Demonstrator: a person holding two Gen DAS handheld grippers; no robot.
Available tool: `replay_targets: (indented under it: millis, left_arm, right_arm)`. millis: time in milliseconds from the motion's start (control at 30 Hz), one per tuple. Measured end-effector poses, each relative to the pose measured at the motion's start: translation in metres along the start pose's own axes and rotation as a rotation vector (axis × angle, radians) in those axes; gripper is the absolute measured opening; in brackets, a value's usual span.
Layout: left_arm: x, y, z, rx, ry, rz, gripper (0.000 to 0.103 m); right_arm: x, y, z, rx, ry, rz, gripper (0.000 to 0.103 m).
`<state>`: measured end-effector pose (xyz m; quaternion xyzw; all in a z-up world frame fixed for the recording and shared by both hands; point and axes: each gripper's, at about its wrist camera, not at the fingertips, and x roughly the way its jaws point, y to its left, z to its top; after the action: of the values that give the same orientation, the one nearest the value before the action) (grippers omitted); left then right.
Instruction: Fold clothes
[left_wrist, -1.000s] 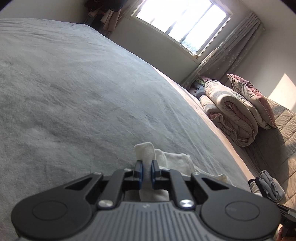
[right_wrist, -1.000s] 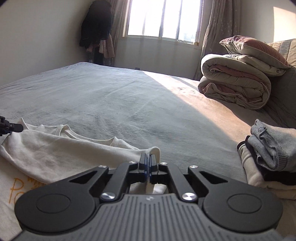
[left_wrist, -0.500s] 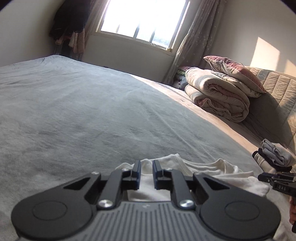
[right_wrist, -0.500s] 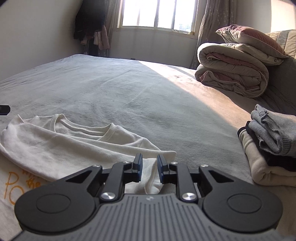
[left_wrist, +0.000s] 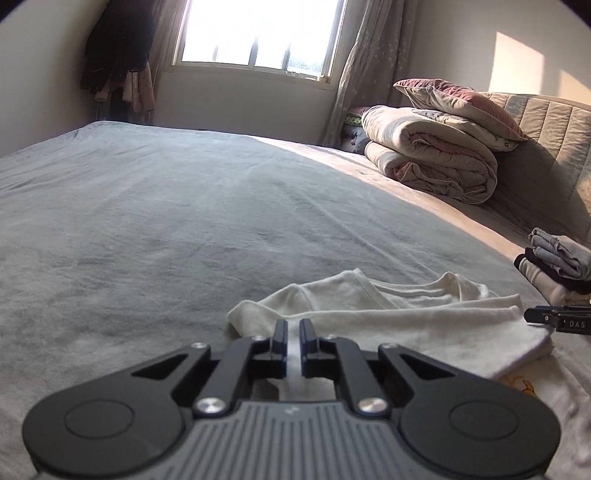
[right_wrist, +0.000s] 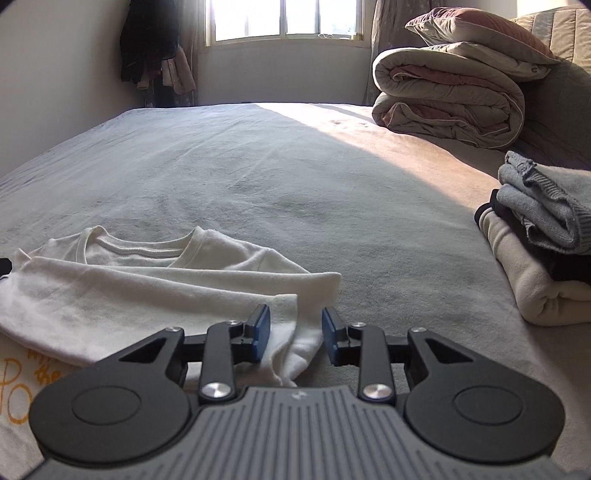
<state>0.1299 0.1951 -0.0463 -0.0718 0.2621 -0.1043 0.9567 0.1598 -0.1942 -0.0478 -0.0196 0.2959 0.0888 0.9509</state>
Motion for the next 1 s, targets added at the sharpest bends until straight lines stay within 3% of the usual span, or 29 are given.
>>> replay_targets:
  millis: [67, 167, 267, 467, 667, 1000]
  left_arm:
    - [-0.012, -0.002, -0.004, 0.006, 0.003, -0.043, 0.007]
    - [-0.006, -0.009, -0.019, 0.077, 0.095, -0.038, 0.007]
    - [-0.011, -0.017, -0.027, 0.133, 0.099, -0.020, 0.007]
    - [-0.040, -0.039, -0.020, 0.169, 0.136, -0.009, 0.012]
    - [-0.072, -0.052, -0.038, 0.139, 0.208, -0.011, 0.025]
    - [-0.119, -0.064, -0.076, 0.078, 0.327, -0.021, 0.025]
  right_arm:
    - [-0.006, 0.000, -0.006, -0.009, 0.006, 0.015, 0.032]
    - [-0.016, 0.000, -0.014, -0.022, 0.015, 0.038, 0.032]
    - [-0.013, -0.005, -0.022, 0.003, 0.051, 0.050, 0.032]
    - [-0.048, -0.004, -0.017, 0.030, 0.034, 0.065, 0.032]
    - [-0.091, -0.007, -0.032, 0.034, 0.080, 0.115, 0.035]
    - [-0.142, 0.003, -0.081, 0.000, 0.165, 0.189, 0.037]
